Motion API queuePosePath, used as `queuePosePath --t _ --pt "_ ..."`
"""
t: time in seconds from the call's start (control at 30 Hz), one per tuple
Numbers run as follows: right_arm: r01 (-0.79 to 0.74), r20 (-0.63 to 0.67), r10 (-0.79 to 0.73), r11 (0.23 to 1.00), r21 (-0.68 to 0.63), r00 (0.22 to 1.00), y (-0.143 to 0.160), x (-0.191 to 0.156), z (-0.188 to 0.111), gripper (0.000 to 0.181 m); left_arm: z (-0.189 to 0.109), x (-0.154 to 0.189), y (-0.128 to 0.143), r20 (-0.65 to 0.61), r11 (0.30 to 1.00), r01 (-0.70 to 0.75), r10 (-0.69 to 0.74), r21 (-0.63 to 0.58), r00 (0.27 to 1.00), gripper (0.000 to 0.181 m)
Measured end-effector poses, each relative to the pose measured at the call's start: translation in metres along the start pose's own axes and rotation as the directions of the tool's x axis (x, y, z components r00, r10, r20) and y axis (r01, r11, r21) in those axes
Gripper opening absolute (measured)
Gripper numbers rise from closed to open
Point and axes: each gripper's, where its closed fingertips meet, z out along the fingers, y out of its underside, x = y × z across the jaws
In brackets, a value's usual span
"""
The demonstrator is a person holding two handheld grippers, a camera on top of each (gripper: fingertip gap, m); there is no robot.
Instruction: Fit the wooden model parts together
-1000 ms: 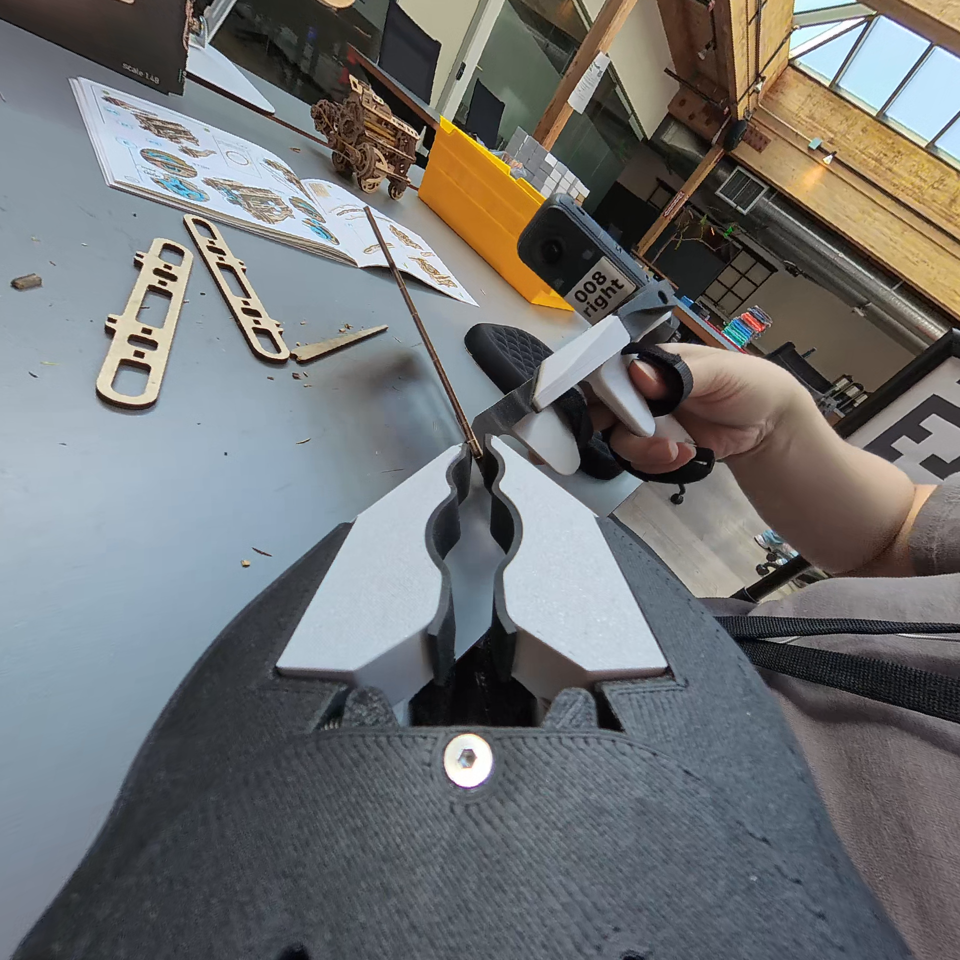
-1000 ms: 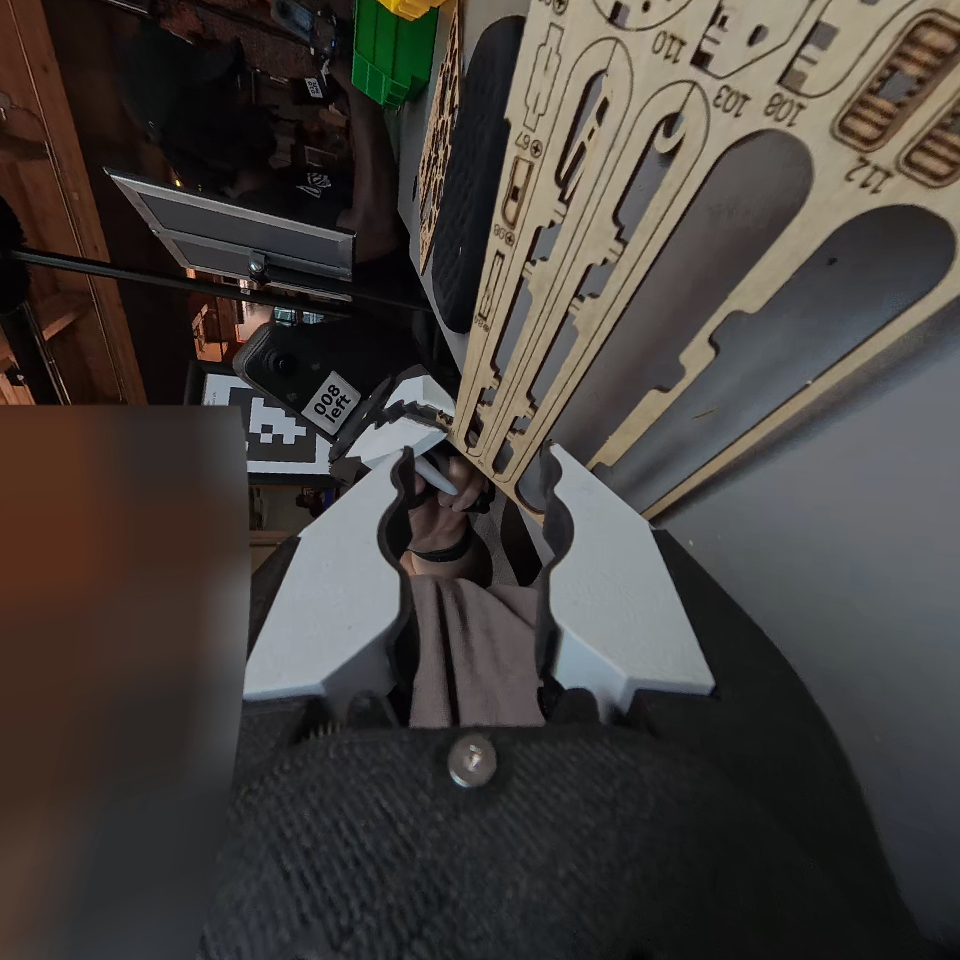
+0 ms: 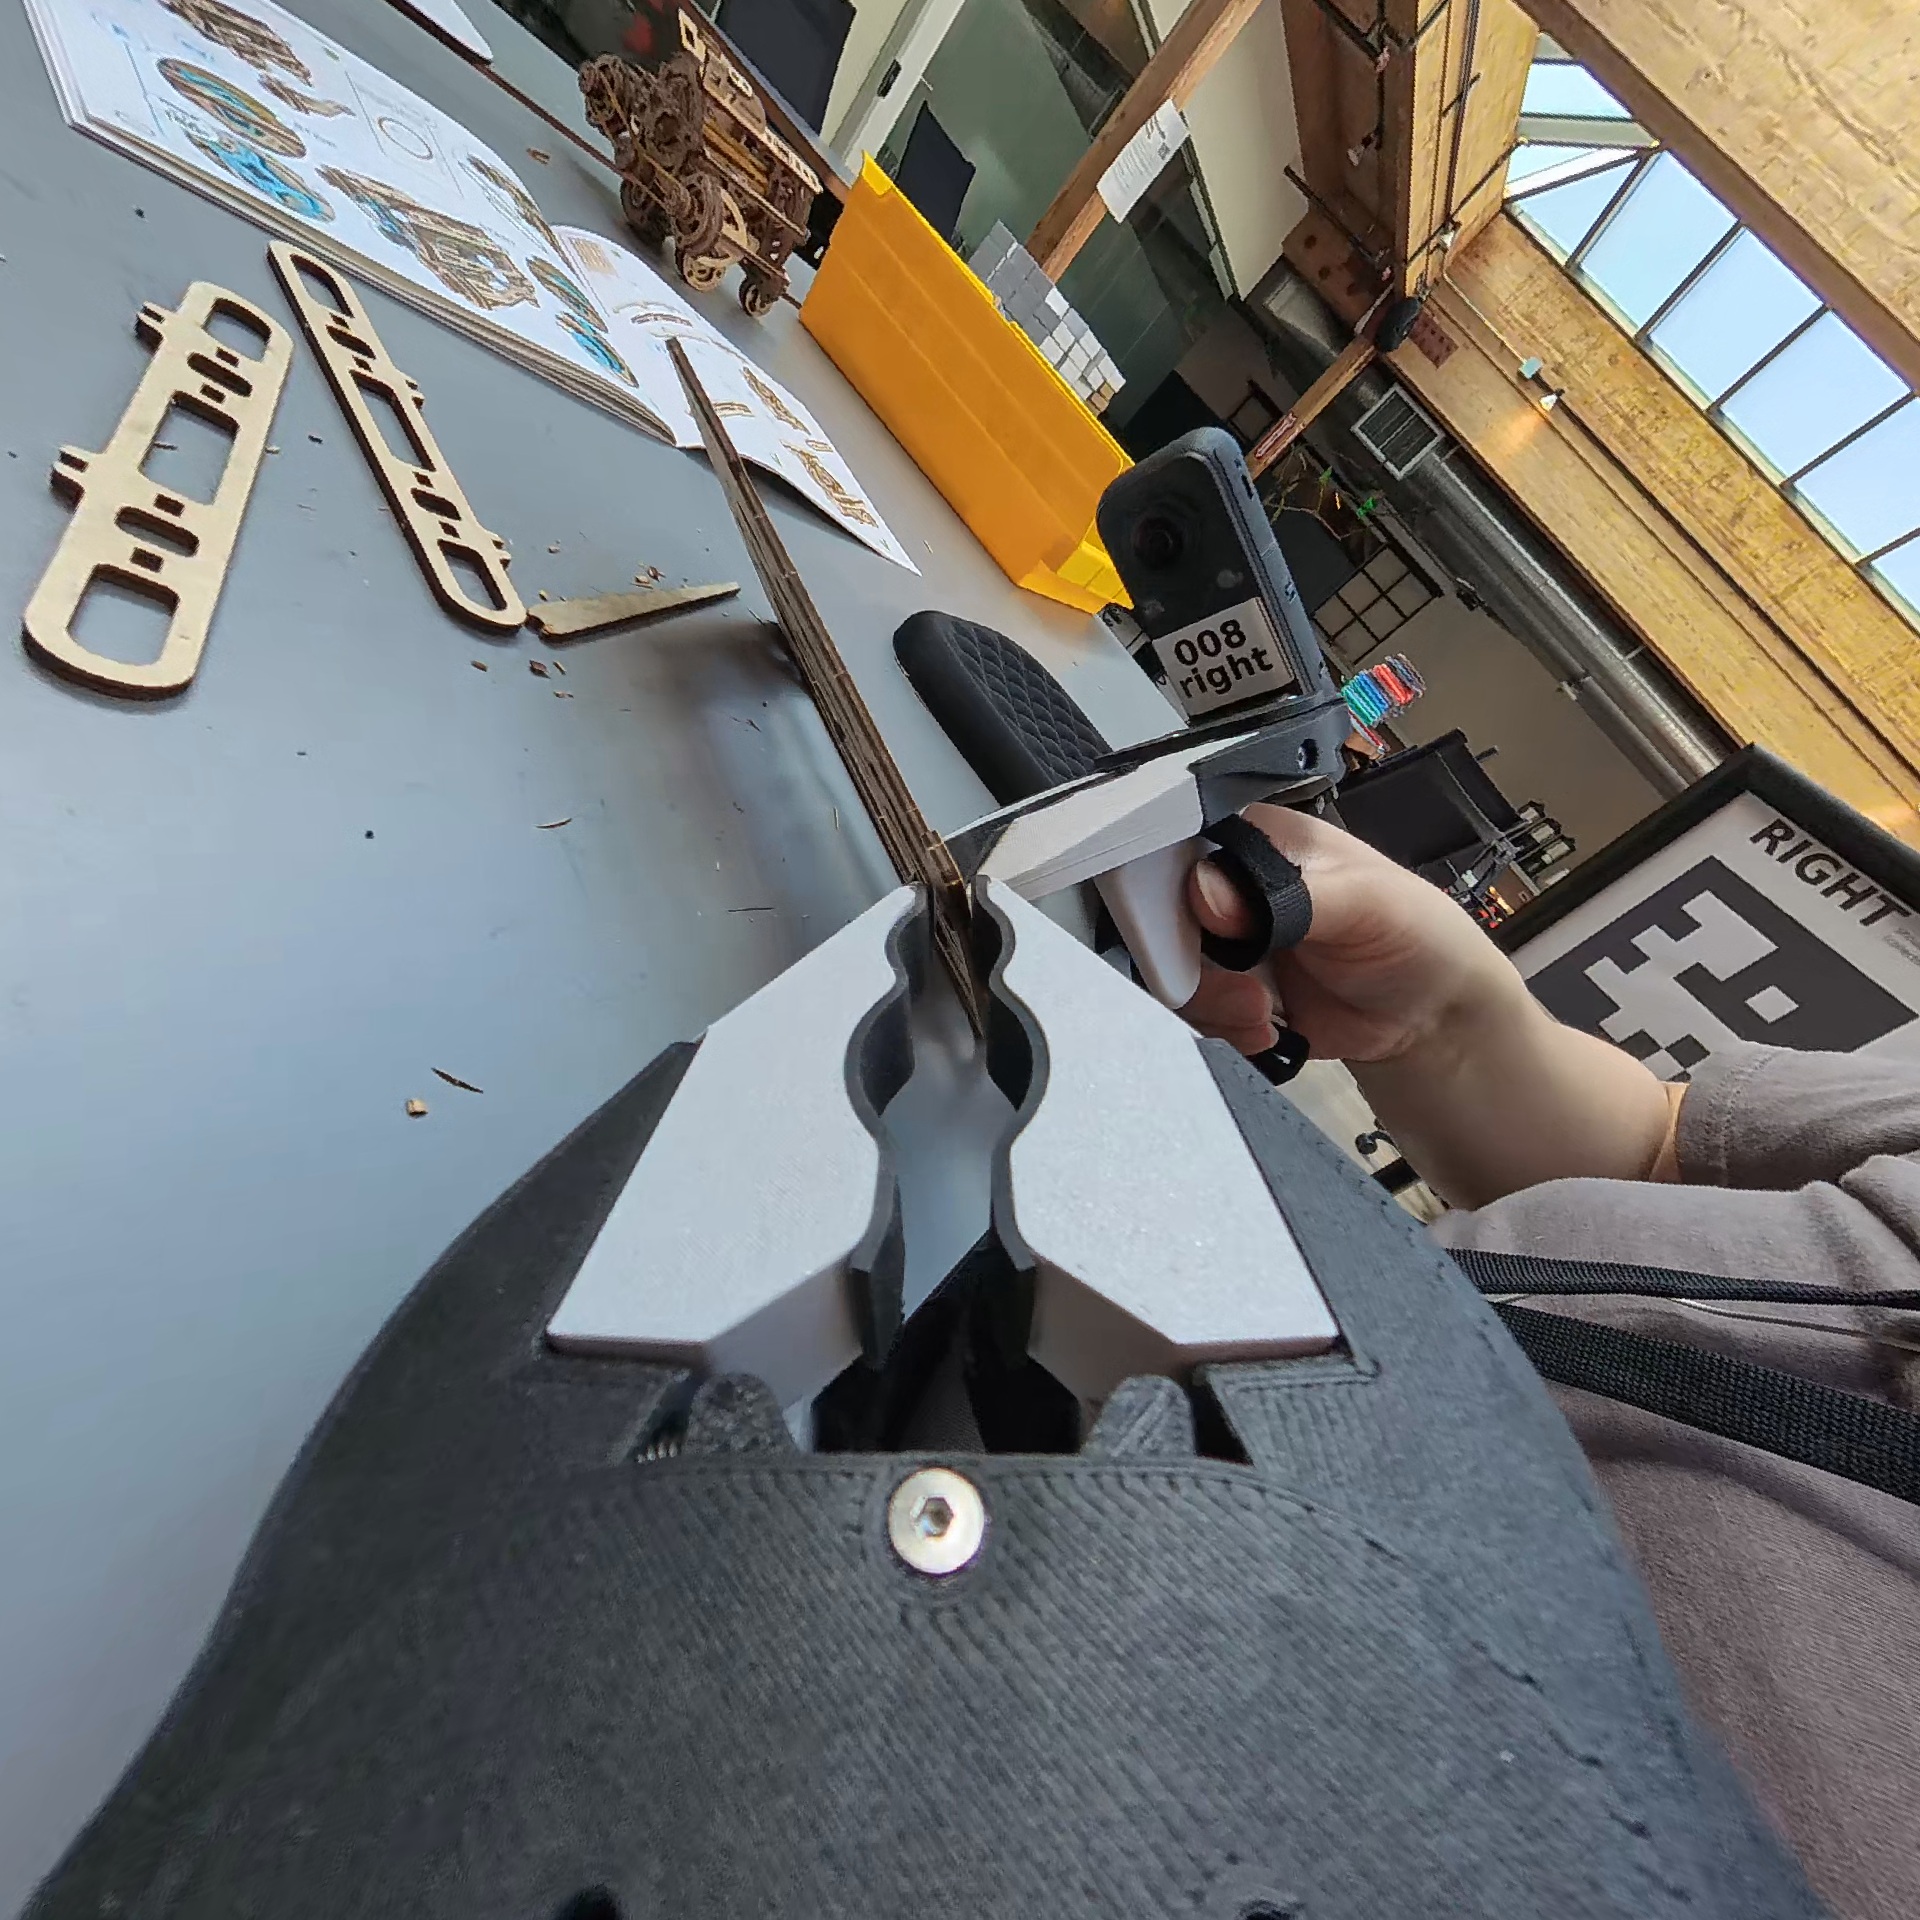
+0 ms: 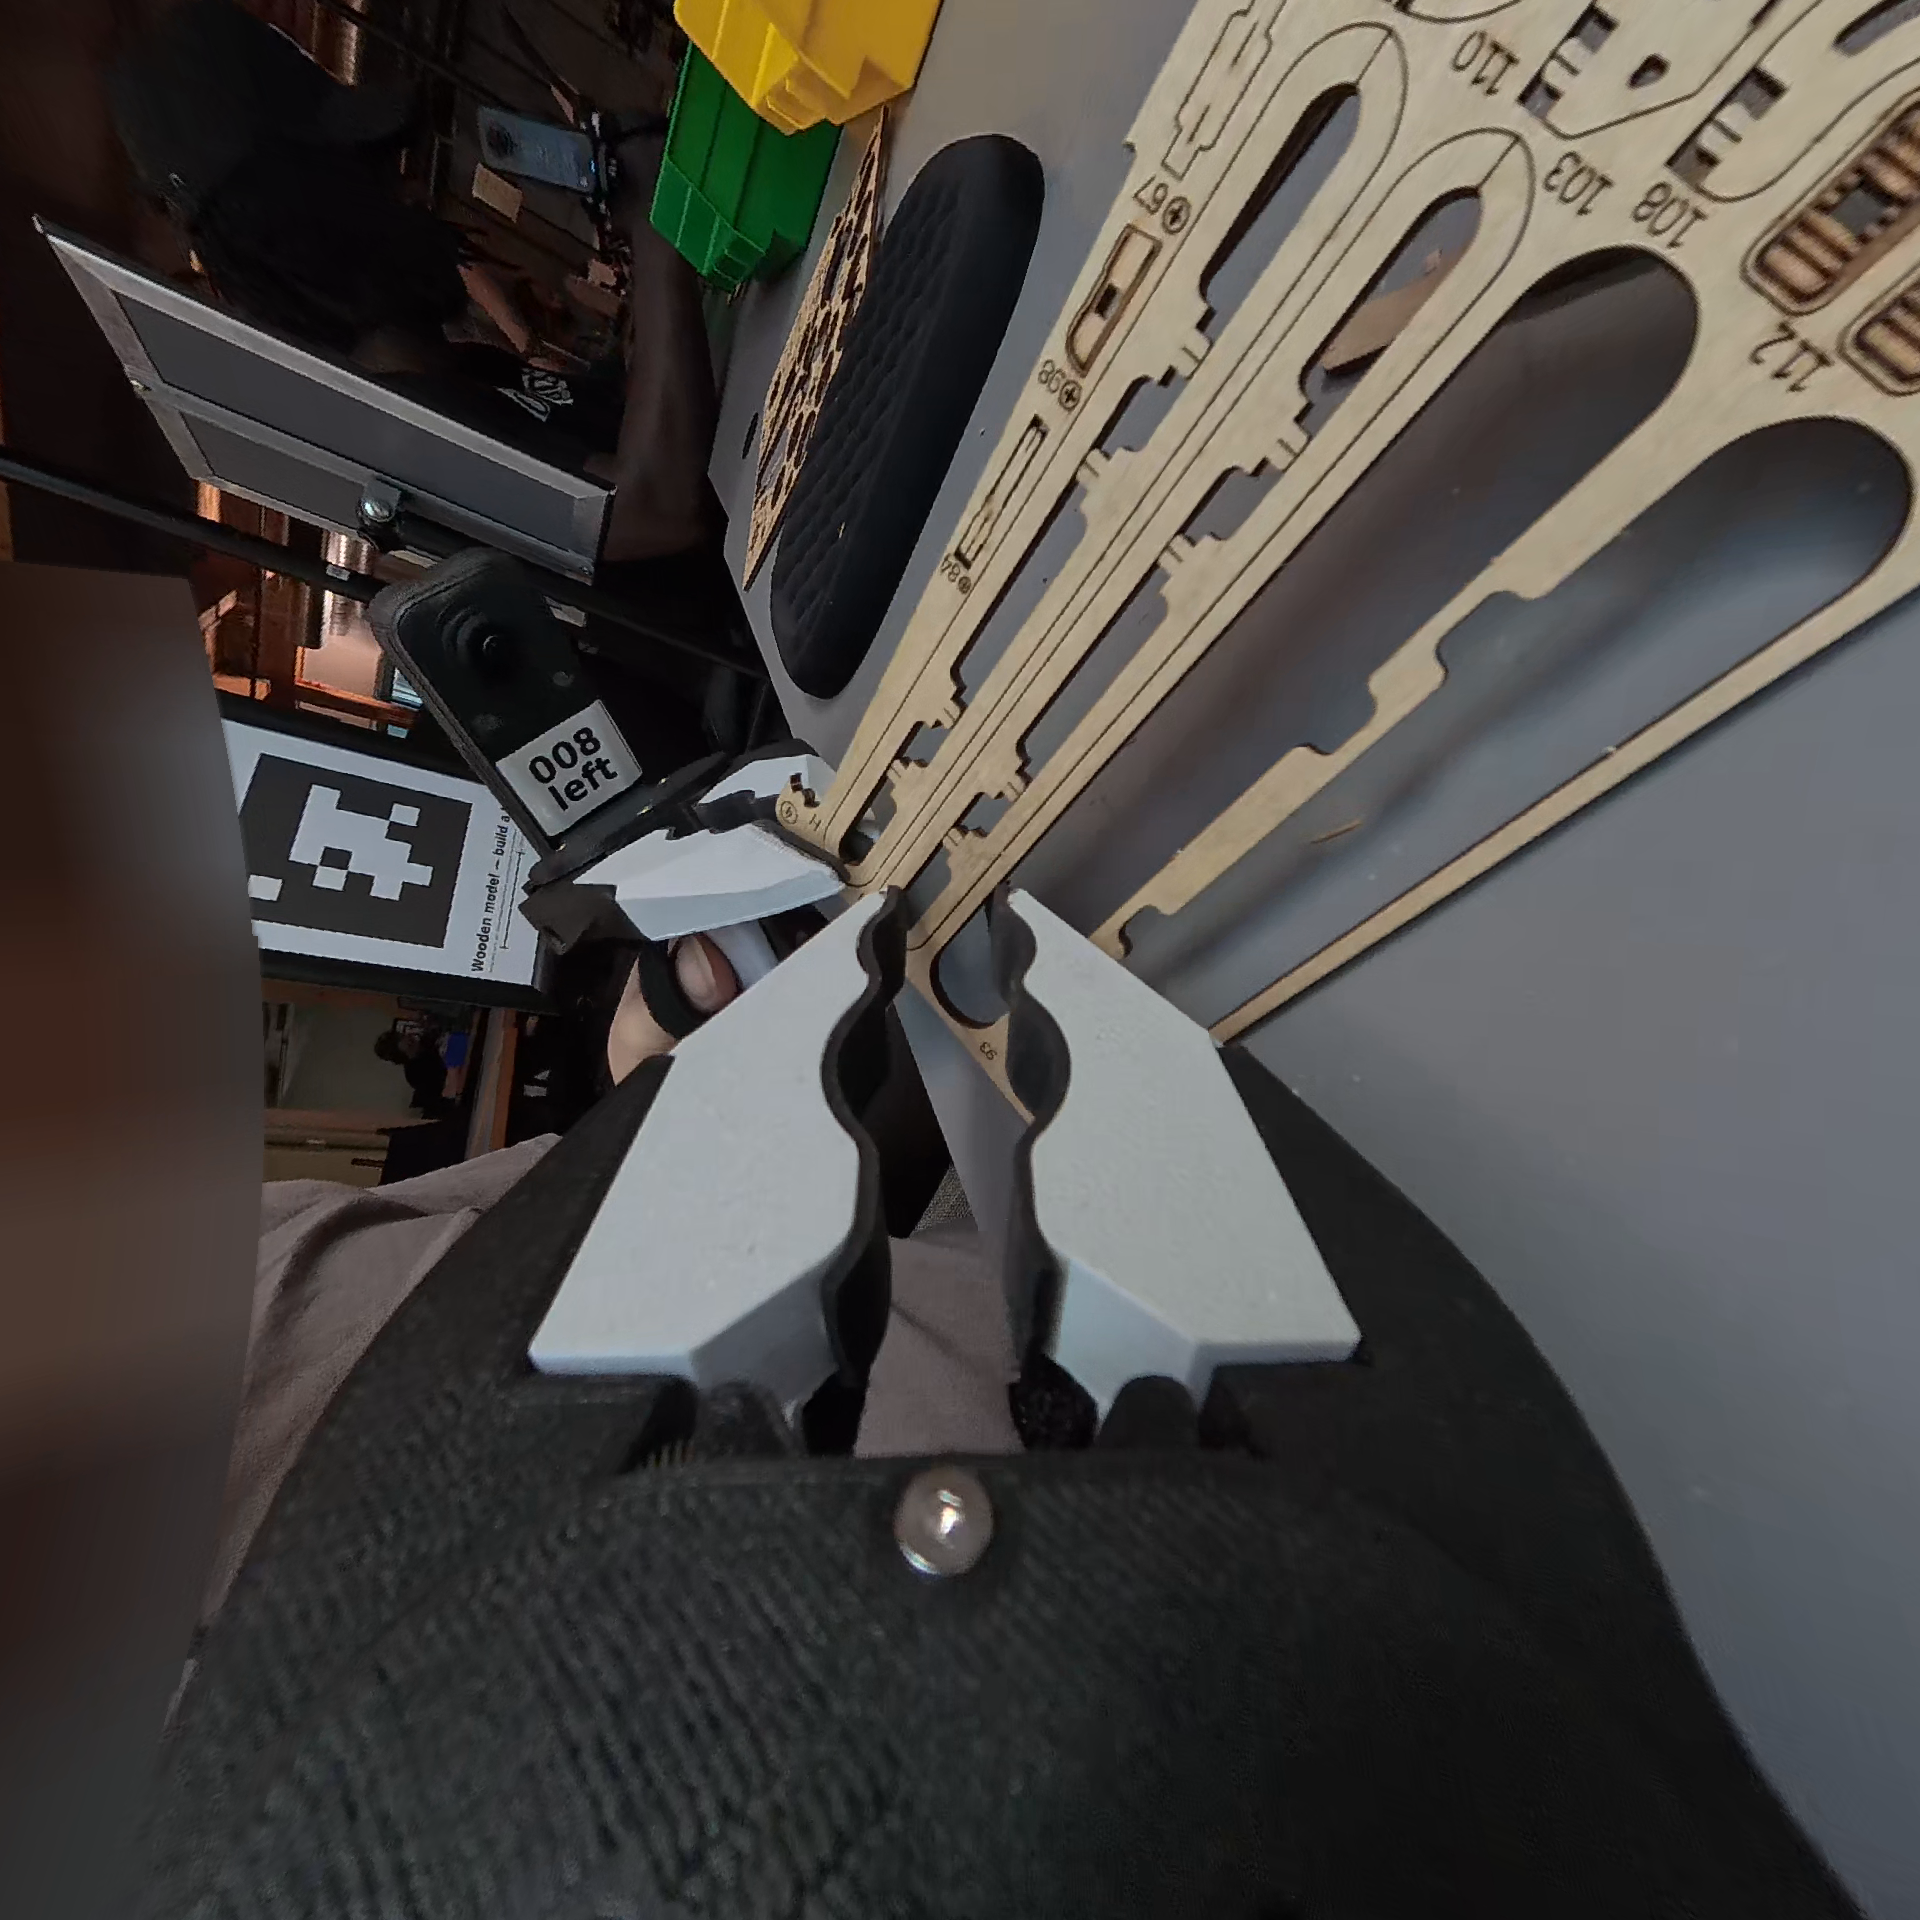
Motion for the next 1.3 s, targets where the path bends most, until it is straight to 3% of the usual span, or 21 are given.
queuePosePath --t 0.13,0.23,0.97,1.3 --pt "-0.004 0.036 0.004 1.000 0.010 0.999 -0.0012 -0.0055 0.0011 0.023 -0.0009 -0.0012 0.0003 -0.002 1.000 0.021 -0.021 -0.012 1.000 0.004" --pt "0.033 -0.002 -0.033 0.999 0.009 0.999 -0.0006 -0.0018 0.0017 0.016 -0.0012 -0.0006 0.0012 -0.012 0.999 0.028 -0.029 -0.028 1.000 0.004" --pt "0.073 0.005 -0.073 0.996 0.052 0.997 -0.0009 -0.0013 0.0028 0.017 -0.0009 -0.0016 0.0007 -0.018 1.000 -0.020 0.020 -0.016 1.000 0.003" --pt "0.171 -0.080 -0.169 0.985 0.029 0.982 0.0012 0.0023 0.0067 0.017 -0.0014 -0.0056 0.0022 0.031 0.999 -0.048 0.049 -0.013 0.998 0.003"
